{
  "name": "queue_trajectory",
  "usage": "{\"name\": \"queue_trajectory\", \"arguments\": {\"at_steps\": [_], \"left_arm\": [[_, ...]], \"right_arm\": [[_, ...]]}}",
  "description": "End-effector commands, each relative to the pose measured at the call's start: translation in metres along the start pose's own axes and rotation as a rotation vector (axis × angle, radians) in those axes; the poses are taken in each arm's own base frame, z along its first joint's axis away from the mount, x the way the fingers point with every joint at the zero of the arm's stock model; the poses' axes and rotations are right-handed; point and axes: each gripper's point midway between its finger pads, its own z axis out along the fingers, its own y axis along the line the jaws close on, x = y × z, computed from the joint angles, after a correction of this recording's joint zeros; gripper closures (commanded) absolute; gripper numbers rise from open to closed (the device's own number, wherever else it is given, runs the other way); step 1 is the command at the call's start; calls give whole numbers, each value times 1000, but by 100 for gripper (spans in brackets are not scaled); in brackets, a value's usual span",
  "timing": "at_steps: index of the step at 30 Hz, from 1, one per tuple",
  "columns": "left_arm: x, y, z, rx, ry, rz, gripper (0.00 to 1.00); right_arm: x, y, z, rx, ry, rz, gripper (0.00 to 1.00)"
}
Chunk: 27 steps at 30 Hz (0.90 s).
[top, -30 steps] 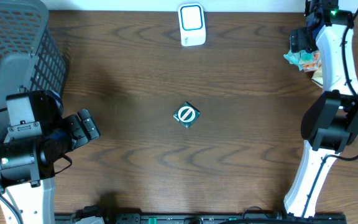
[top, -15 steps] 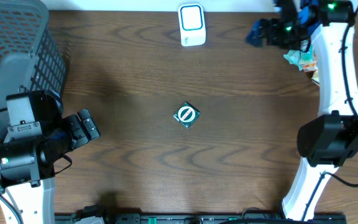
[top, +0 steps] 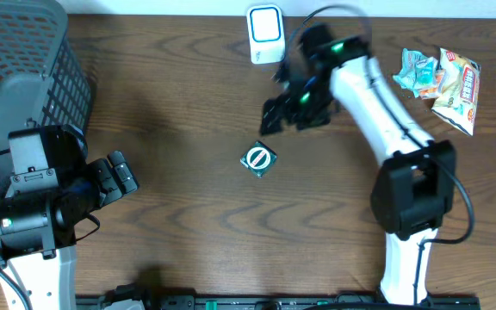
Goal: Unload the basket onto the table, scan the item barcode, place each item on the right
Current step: 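Move the right gripper down onto the green Zam-Buk tin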
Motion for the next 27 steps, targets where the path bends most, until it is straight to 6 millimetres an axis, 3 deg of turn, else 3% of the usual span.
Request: {"name": "queue_trajectory", "arguments": {"at_steps": [1,8,14,15,17,19,21,23,27], "left_arm": [[-1,4,0,-19,-3,-14,2],[-1,4,0,-19,-3,-14,2],[-1,4,0,-19,-3,-14,2],[-1,4,0,-19,-3,-14,2],[-1,4,0,-19,-3,-14,3],[-1,4,0,-19,-3,-14,2],[-1,4,0,-19,-3,-14,2],[-1,4,0,-19,-3,-14,3],[-1,4,0,-19,-3,-14,3]], "right_arm": [[13,9,28,28,53,-51,1],[38,29,56,57,137,25,1],[62,67,69,4,220,-1,1],[63,69,70,14,222,-10,5],[64,70,73,38,222,-27,25],[65,71,75,55,224,-36,39],[66,68,76,89,219,-23,63],[63,58,76,164,199,28,97],[54,44,79,265,135,123,99]]}}
